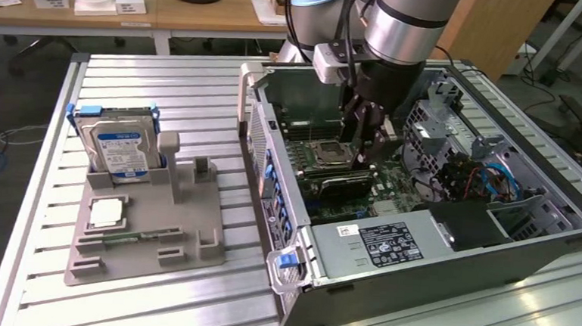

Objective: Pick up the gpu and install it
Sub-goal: 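Insert the gpu into the slot, then press down on the gpu until it lock into place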

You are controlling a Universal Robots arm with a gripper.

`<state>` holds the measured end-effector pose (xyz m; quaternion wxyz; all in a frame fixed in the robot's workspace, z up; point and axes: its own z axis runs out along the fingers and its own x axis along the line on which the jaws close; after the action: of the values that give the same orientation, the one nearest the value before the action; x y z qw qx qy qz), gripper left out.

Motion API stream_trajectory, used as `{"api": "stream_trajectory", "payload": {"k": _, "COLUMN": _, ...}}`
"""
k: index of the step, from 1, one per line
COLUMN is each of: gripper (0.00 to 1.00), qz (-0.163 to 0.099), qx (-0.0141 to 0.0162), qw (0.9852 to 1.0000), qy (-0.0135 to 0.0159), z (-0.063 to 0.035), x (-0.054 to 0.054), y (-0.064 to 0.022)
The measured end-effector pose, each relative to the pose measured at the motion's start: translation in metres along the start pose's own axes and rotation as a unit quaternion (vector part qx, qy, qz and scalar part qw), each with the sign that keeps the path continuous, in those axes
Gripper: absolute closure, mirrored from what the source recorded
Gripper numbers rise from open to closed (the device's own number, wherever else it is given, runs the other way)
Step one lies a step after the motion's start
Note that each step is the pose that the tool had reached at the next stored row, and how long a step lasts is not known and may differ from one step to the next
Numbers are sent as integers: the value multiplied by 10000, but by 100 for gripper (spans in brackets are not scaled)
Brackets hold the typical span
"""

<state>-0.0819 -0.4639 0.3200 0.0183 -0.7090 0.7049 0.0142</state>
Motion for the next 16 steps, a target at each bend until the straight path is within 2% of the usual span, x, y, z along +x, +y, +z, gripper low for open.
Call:
{"api": "stream_trajectory", "payload": {"k": 4, "gripper": 42, "qz": 0, "qx": 0, "qw": 10000, "qy": 1, "z": -2, "x": 0, "y": 0}}
{"api": "stream_trajectory", "payload": {"k": 12, "gripper": 42, "qz": 0, "qx": -1, "qw": 10000, "qy": 1, "z": -103, "x": -5, "y": 0}}
{"api": "stream_trajectory", "payload": {"k": 16, "gripper": 42, "qz": 0, "qx": 0, "qw": 10000, "qy": 1, "z": -105, "x": -5, "y": -1}}
